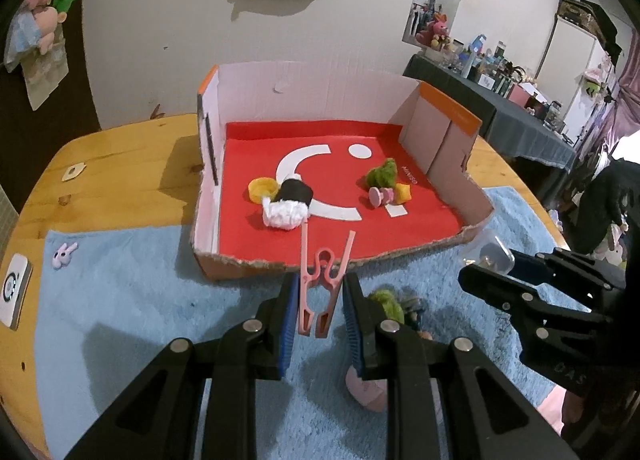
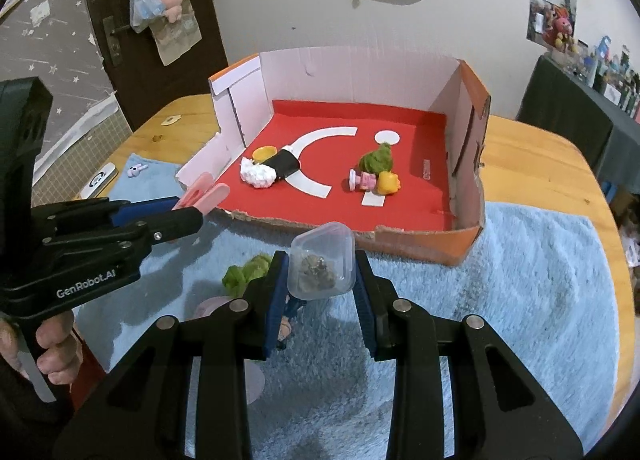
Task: Organize objects
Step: 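Carry the clothespin and clear container with both tools into the orange box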
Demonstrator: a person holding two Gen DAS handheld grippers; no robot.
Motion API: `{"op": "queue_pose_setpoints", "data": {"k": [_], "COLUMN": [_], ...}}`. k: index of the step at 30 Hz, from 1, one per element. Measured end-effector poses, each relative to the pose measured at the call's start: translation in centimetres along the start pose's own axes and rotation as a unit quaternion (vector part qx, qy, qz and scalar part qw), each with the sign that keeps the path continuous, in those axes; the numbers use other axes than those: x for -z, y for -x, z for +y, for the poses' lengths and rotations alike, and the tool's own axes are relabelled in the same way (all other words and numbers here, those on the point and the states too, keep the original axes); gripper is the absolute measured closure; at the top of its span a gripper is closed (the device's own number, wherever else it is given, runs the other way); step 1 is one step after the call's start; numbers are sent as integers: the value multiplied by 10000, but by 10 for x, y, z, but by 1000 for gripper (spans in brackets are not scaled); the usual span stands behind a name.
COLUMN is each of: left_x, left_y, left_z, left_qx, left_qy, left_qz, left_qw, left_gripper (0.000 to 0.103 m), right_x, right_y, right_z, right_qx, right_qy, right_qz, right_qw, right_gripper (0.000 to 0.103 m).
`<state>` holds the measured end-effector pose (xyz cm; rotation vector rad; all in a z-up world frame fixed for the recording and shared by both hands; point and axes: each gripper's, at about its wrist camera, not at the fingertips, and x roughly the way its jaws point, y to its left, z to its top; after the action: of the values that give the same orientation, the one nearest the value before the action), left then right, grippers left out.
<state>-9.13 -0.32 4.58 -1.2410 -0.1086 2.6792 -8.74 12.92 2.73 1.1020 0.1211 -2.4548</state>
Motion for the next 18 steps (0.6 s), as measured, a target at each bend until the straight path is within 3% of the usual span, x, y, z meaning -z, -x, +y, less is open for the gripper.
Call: {"op": "queue_pose_setpoints", "data": {"k": [18], "left_x": [-31], "left_y": [-23], "left_z": [-7], "left_qx": [116], "left_qy": [-32], "left_qz": [77], "left_qw": [9999], "left_gripper": [80], "right_x": [-28], "right_y": [-7], "right_z": [-15], "right_qx": [-59], "right_qy": [-149], "right_qz": [-120], "right_qw": [9998], "right_gripper": [73]}}
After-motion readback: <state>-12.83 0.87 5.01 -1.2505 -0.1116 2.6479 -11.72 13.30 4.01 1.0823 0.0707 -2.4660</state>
